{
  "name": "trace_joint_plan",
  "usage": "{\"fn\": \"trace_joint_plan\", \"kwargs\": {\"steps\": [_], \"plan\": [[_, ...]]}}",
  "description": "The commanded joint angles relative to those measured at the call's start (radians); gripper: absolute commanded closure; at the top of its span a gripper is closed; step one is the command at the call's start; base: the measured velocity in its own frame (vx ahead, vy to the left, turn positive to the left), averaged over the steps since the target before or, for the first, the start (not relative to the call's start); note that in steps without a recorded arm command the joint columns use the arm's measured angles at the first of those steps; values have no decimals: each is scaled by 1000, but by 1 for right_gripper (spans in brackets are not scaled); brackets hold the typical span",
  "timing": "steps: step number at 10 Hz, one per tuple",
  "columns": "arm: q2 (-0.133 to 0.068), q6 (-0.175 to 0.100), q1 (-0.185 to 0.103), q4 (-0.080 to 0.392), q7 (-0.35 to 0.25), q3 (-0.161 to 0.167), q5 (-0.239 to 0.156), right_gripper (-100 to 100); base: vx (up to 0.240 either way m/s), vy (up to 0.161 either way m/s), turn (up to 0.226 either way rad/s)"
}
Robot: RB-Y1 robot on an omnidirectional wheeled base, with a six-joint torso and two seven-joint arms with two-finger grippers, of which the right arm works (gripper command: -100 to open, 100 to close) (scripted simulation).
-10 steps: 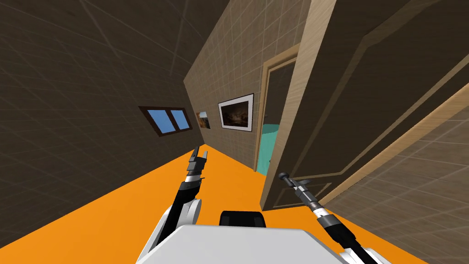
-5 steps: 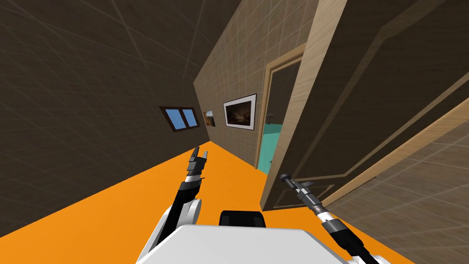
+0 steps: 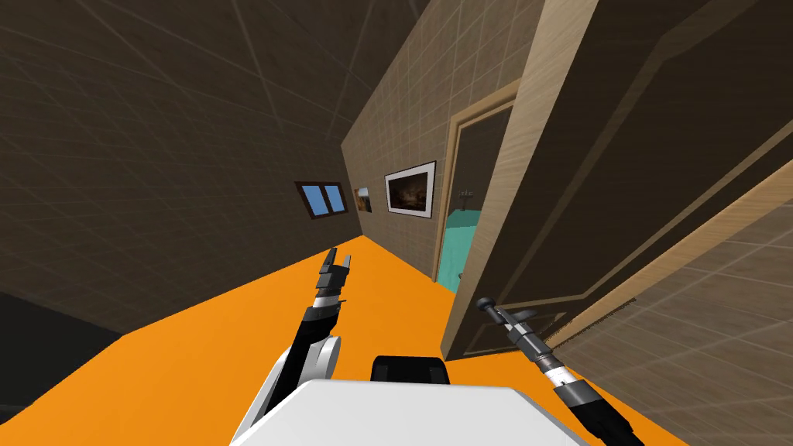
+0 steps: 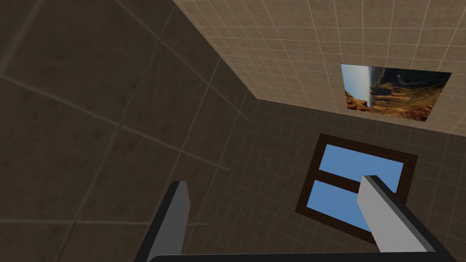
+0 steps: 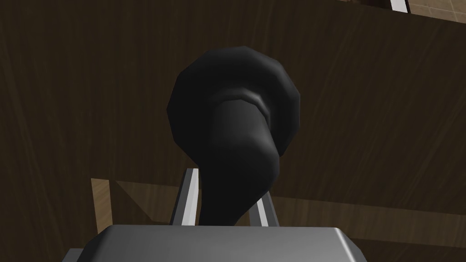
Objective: Pull the door open
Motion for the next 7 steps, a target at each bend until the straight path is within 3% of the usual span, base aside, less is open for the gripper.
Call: {"fn": "trace_joint_plan", "kwargs": {"steps": [1, 2, 3, 7], "plan": [[0, 0, 0, 0, 0, 0, 0, 100, -85, -40, 39], [2, -32, 28, 7, 0, -5, -1, 100, -115, -34, 209], [2, -32, 28, 7, 0, -5, -1, 100, -114, -53, 146], [2, -111, 103, 18, 4, -25, -7, 100, -126, -72, 205]]}}
